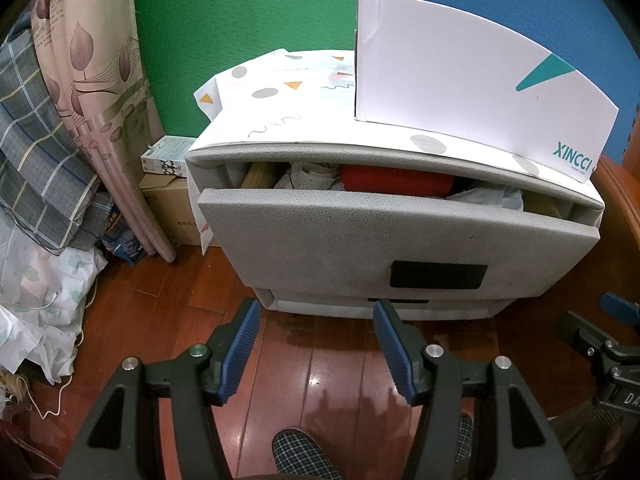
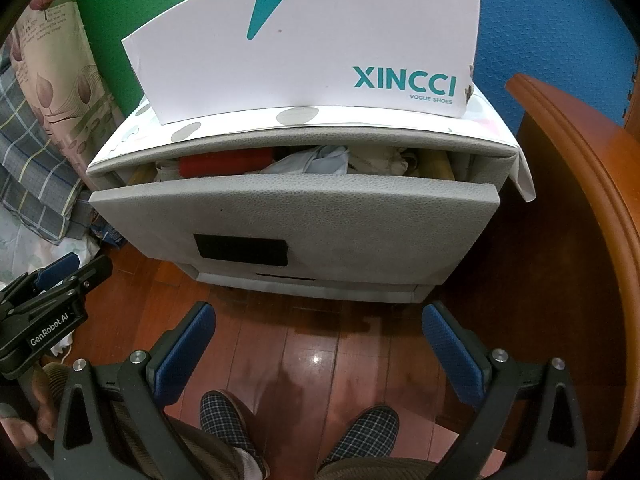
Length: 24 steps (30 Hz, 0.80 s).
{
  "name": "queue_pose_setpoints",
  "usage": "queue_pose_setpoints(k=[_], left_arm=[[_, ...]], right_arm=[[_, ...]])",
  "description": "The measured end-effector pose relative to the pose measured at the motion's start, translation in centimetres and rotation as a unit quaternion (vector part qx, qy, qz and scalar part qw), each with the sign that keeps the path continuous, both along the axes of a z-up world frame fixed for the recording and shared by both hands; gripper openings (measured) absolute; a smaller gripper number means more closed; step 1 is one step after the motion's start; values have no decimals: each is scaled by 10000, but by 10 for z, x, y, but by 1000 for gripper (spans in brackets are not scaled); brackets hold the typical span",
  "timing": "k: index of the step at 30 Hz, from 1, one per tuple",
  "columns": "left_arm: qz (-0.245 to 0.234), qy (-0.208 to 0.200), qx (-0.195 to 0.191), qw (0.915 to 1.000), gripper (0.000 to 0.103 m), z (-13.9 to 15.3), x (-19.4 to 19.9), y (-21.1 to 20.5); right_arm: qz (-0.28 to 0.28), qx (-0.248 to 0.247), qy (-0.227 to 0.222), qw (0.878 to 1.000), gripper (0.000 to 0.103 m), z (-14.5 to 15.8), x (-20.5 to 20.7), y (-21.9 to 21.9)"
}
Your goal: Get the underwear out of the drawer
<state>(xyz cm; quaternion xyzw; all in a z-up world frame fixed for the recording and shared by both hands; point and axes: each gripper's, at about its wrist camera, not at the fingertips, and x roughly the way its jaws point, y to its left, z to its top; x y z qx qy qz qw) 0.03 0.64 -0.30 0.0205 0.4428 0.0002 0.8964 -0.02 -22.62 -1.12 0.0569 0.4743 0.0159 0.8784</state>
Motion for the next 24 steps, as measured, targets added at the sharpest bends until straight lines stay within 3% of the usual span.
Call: queue_pose_setpoints(k=[14,17,24], left_arm=[[-63,-73,-108,9999,60,6,-1,2],[-45,-111,-372,9992,60,11,2,10],[8,-88,-1435,9896,60,32,28,22]], right_arm=[[-14,87,-12,10000,102,2,-3,1],[-33,124,-3,9999,102,3,-2,-2],[-51,181,7,9998,102,2,0,-6]])
